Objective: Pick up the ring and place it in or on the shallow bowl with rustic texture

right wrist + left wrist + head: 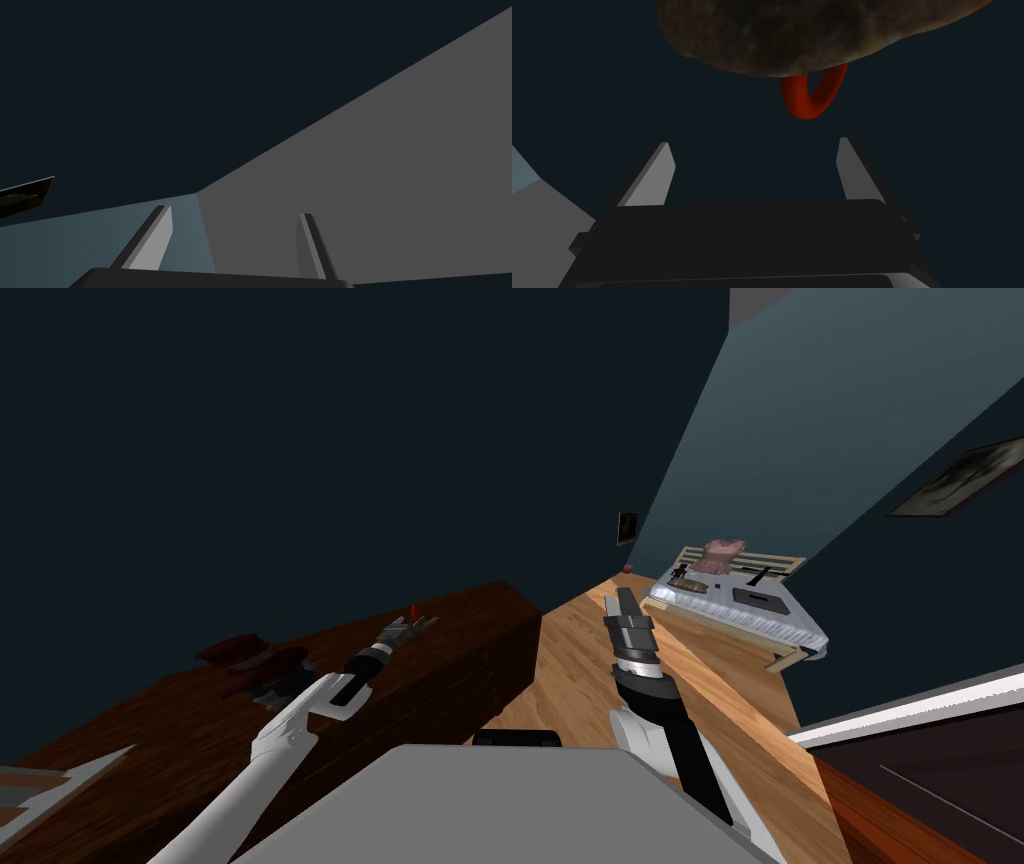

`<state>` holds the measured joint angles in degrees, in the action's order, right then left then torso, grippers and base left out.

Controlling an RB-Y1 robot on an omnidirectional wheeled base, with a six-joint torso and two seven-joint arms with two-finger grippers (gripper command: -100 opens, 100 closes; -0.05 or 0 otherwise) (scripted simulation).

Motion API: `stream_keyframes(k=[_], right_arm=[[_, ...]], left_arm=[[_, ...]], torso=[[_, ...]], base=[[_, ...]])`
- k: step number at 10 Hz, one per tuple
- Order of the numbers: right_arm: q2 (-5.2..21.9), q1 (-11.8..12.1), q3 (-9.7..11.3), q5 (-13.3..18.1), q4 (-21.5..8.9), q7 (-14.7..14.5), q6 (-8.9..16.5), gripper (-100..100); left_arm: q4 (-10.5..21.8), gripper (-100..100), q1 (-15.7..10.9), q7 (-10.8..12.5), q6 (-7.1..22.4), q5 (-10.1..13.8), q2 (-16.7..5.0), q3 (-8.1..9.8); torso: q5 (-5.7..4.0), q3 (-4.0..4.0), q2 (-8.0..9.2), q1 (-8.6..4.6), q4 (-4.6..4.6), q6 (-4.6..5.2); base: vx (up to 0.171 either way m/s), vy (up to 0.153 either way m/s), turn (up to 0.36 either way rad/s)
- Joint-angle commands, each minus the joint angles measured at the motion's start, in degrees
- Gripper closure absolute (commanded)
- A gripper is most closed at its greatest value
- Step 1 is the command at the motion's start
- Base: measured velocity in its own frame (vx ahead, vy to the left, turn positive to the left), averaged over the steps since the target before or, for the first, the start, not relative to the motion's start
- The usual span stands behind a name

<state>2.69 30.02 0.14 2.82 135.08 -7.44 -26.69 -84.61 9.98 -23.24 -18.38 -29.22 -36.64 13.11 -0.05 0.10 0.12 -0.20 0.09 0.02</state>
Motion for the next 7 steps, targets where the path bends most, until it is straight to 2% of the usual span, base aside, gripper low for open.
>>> stream_keyframes(k=[1,4,5,6,7], right_arm=[[0.0,0.0,0.0,0.0,0.0,0.0,0.0,0],[0.0,0.0,0.0,0.0,0.0,0.0,0.0,0],[0.0,0.0,0.0,0.0,0.0,0.0,0.0,0],[0.0,0.0,0.0,0.0,0.0,0.0,0.0,0],[0.0,0.0,0.0,0.0,0.0,0.0,0.0,0]], left_arm=[[-0.4,-100,0.1,1.4,0.8,0.4,-1.7,0.08],[-1.7,-100,0.4,4.8,3.1,1.4,-5.8,0.09],[-1.3,-100,0.4,3.9,2.3,1.3,-5.0,0.2],[-1.3,0,0.3,4.2,2.5,1.3,-5.1,0.19],[-1.3,0,0.3,4.1,2.5,1.3,-5.1,0.19]], torso=[[0.0,0.0,0.0,0.0,0.0,0.0],[0.0,0.0,0.0,-0.01,0.0,0.0],[0.0,0.0,0.0,-0.02,0.0,0.0],[0.02,-0.02,-0.04,0.05,-0.01,-0.01],[0.03,-0.04,-0.07,0.1,-0.02,-0.01]], base=[[-0.021,-0.026,-0.028],[-0.025,-0.033,-0.039],[-0.011,-0.015,-0.004],[0.0,0.0,0.0],[0.0,0.0,0.0]])
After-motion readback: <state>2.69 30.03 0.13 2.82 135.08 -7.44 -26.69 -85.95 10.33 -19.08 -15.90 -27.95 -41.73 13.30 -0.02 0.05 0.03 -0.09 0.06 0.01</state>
